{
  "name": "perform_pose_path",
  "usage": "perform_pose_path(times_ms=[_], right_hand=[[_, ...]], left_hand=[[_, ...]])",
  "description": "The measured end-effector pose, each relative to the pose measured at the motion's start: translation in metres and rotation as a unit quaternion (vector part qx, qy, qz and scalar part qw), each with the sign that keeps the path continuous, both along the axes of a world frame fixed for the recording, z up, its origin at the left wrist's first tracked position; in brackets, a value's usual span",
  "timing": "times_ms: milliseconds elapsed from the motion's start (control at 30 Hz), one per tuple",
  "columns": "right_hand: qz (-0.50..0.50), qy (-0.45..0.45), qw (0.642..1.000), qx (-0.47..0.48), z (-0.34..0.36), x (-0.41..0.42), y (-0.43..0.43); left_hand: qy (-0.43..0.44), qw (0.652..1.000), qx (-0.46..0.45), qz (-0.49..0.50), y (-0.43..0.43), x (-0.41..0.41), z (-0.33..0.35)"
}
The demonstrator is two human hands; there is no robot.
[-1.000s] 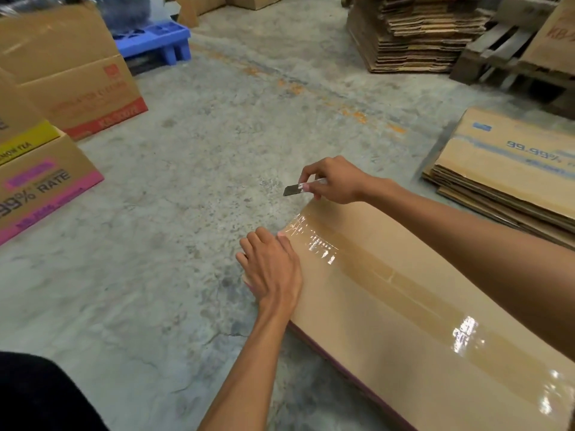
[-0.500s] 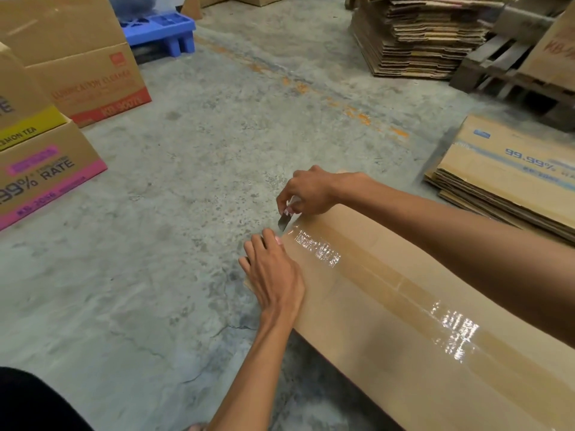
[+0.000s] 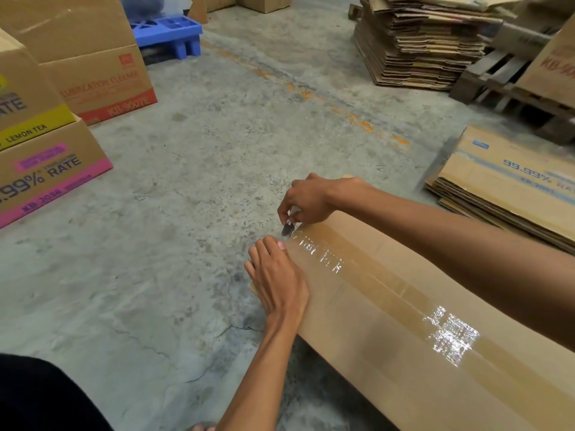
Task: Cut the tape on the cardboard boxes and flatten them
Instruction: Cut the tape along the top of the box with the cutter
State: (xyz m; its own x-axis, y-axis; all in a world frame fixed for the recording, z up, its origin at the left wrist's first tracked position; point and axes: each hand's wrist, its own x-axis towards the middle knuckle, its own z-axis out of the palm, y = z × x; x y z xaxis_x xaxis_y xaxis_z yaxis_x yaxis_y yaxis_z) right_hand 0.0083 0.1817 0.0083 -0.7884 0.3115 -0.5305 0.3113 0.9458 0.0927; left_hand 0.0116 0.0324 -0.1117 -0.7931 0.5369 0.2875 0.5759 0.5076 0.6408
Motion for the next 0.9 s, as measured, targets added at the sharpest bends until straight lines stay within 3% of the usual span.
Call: perform_pose_path(times_ms=[333, 600, 733, 900], right_hand=[[0.095, -0.038, 0.991, 0.085, 0.002, -0.002, -0.003], [0.105, 0.015, 0.984, 0.14, 0.015, 0.03, 0.025], [0.037, 0.053, 0.985, 0.162, 0.034, 0.057, 0.055], [-0.11, 0.224, 0.959, 0.131, 0.025, 0.088, 0.06]], left_hand=[[-0.011, 1.0, -0.001, -0.01, 0.0, 0.0, 0.0], [-0.007, 1.0, 0.013, -0.016, 0.006, 0.003, -0.003], [-0.025, 0.999, 0.019, -0.025, 0.004, 0.002, -0.002], [-0.02, 0.998, -0.006, -0.062, 0.003, 0.0, 0.002]])
